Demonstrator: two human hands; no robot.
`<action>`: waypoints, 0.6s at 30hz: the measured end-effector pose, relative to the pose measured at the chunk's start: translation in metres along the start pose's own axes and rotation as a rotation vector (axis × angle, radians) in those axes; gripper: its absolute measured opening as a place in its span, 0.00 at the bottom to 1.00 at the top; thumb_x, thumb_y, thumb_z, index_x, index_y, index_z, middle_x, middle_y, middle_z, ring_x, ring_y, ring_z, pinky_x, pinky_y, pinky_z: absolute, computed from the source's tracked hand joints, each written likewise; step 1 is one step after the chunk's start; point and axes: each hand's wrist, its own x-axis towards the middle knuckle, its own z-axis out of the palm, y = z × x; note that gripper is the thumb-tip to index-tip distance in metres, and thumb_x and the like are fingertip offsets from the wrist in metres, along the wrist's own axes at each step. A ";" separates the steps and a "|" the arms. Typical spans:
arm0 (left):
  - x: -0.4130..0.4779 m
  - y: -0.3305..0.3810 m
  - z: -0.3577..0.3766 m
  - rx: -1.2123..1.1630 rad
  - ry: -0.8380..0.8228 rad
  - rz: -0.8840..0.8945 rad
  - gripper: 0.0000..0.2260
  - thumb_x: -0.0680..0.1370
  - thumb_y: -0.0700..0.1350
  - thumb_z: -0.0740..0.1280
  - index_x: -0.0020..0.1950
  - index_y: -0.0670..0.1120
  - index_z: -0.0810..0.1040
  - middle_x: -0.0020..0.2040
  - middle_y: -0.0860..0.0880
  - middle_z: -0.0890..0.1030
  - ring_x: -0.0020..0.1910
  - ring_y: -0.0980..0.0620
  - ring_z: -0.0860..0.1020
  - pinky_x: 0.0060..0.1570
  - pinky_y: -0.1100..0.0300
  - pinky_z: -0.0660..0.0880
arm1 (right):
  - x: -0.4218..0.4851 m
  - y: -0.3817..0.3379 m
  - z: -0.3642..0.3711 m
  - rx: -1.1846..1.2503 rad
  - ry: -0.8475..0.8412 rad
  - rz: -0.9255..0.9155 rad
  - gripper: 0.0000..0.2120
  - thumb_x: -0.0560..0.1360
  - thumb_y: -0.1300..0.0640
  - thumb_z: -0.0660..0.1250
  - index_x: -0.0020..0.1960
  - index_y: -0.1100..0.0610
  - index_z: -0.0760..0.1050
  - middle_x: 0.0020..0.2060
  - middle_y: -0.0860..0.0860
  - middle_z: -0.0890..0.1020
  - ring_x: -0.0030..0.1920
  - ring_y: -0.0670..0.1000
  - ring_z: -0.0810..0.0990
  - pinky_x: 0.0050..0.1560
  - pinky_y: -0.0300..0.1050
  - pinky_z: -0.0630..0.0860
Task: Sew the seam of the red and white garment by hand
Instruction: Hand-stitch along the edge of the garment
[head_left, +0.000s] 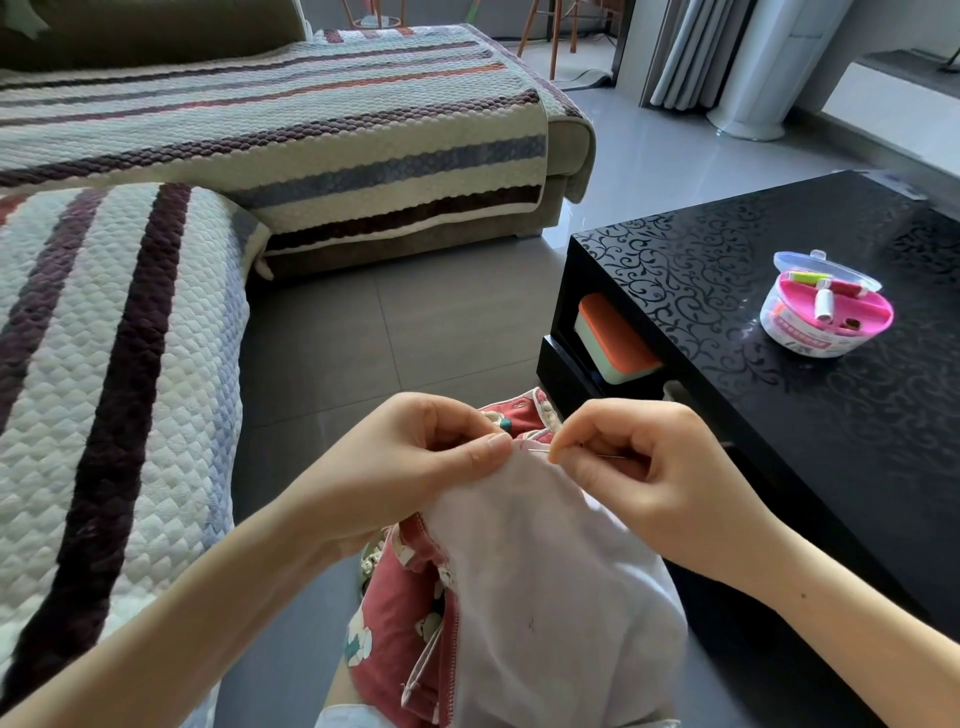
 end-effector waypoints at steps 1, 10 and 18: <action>0.000 0.000 -0.001 -0.021 -0.009 -0.003 0.07 0.72 0.44 0.69 0.39 0.42 0.84 0.35 0.48 0.82 0.34 0.57 0.79 0.34 0.67 0.74 | 0.001 0.001 0.000 0.074 -0.004 0.026 0.05 0.70 0.62 0.66 0.37 0.61 0.79 0.29 0.58 0.78 0.28 0.55 0.72 0.30 0.45 0.67; 0.000 0.000 -0.004 -0.146 -0.090 -0.052 0.06 0.70 0.45 0.69 0.37 0.45 0.84 0.35 0.48 0.82 0.34 0.56 0.79 0.33 0.67 0.74 | 0.005 0.009 -0.002 0.456 -0.068 0.227 0.03 0.68 0.63 0.68 0.39 0.62 0.81 0.34 0.51 0.83 0.37 0.47 0.79 0.40 0.39 0.74; 0.002 -0.003 -0.005 -0.236 -0.162 -0.078 0.06 0.73 0.43 0.69 0.38 0.44 0.84 0.35 0.48 0.82 0.33 0.56 0.79 0.33 0.67 0.75 | 0.005 0.014 0.003 0.588 -0.107 0.317 0.05 0.68 0.62 0.69 0.37 0.55 0.82 0.33 0.50 0.80 0.34 0.51 0.70 0.33 0.41 0.62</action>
